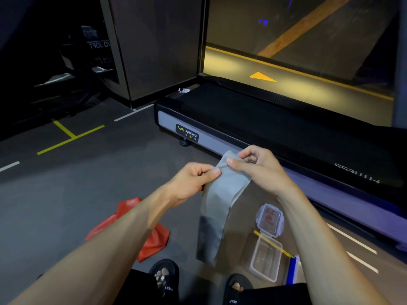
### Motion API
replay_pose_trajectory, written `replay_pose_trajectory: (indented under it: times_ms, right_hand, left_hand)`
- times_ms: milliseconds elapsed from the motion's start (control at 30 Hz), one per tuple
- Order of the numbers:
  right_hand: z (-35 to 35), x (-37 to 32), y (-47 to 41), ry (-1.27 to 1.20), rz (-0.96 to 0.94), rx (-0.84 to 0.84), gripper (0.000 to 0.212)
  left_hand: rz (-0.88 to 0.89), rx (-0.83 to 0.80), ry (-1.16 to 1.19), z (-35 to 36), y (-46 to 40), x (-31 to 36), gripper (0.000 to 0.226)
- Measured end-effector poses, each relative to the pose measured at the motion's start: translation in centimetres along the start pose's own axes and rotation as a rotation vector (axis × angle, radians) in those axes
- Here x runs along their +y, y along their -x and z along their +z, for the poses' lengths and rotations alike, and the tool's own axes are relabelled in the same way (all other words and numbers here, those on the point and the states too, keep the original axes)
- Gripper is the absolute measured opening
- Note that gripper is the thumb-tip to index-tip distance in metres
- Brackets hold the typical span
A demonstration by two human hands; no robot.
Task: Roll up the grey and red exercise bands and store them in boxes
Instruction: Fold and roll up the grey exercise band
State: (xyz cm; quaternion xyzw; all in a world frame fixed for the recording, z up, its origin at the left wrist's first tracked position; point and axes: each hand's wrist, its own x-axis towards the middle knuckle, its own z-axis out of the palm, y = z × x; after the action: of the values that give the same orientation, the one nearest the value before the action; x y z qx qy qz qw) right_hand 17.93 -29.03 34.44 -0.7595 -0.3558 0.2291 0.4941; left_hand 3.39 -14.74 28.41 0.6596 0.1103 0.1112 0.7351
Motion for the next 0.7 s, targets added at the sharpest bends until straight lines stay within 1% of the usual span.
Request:
replay_pose_trajectory:
  times_ms: [167, 300, 367, 433, 500, 567, 600, 633, 700]
  right_hand:
    - [-0.02, -0.11, 0.12, -0.037, 0.019, -0.057, 0.034]
    - [0.01, -0.03, 0.13, -0.047, 0.001, -0.124, 0.025]
    - [0.07, -0.21, 0.25, -0.017, 0.008, -0.134, 0.028]
    - [0.15, -0.09, 0.24, 0.021, 0.033, -0.142, 0.032]
    - [0.13, 0.37, 0.2, 0.062, 0.055, -0.177, 0.04]
    - [0.31, 0.47, 0.41, 0.092, 0.086, -0.239, 0.052]
    - [0.45, 0.48, 0.51, 0.087, 0.092, -0.28, 0.056]
    - [0.58, 0.49, 0.6, 0.087, 0.089, -0.312, 0.057]
    - [0.58, 0.5, 0.66, 0.15, 0.052, -0.318, 0.051]
  left_hand:
    - [0.022, 0.015, 0.008, 0.05, -0.11, 0.13, 0.024]
    - [0.055, 0.013, 0.011, 0.27, -0.17, 0.23, 0.021]
    - [0.073, 0.009, 0.058, 0.23, -0.15, 0.32, 0.03]
    - [0.08, -0.006, 0.062, 0.16, -0.15, 0.45, 0.035]
    - [0.073, 0.0, 0.041, 0.1, -0.28, 0.37, 0.029]
    - [0.068, 0.049, 0.002, 0.14, -0.4, 0.18, 0.014]
    - [0.068, 0.074, -0.015, 0.1, -0.54, -0.05, 0.011]
    - [0.065, 0.098, -0.03, 0.07, -0.64, -0.22, 0.011]
    - [0.064, 0.123, -0.042, 0.27, -0.59, -0.22, 0.01]
